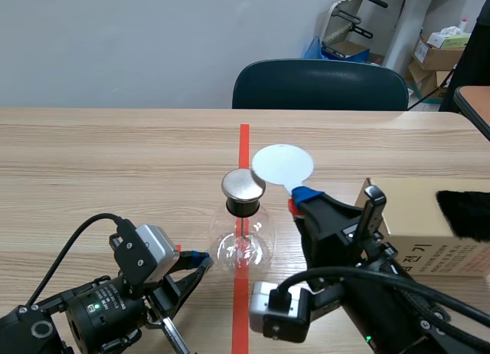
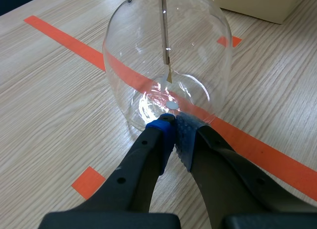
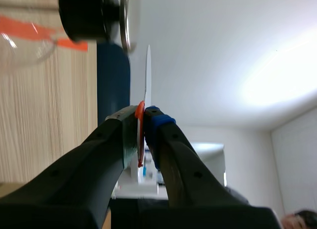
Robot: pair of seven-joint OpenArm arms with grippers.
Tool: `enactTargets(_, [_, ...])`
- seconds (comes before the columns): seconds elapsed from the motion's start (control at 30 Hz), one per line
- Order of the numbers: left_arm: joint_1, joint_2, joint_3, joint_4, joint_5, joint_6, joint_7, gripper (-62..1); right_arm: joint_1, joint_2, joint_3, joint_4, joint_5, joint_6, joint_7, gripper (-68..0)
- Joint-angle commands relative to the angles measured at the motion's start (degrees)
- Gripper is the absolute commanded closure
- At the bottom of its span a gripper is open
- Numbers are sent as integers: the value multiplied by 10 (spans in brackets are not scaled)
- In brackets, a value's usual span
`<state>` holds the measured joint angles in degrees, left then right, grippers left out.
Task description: Do the electroscope experiment
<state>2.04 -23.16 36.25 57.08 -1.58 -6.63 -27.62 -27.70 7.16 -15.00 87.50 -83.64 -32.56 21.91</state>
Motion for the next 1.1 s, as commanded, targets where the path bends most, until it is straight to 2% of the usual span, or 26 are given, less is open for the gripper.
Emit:
enactTargets(0.0, [-1, 6, -2, 9, -3, -1, -8, -26, -2, 3, 2, 15, -1, -8, 16, -8])
enactTargets(0.23, [-1, 6, -2, 9, -3, -1, -8, -26, -2, 3, 2, 15, -1, -8, 89, -8])
enactTargets(0.43, [-1, 6, -2, 9, -3, -1, -8, -25, -2, 3, 2, 15, -1, -8, 111, -8])
enactTargets(0.93, [-1, 6, -2, 9, -3, -1, -8, -26, -2, 3, 2, 15, -1, -8, 110, -8])
enactTargets(1.07, [-1, 6, -2, 9, -3, -1, -8, -26, -2, 3, 2, 15, -1, -8, 76, -8])
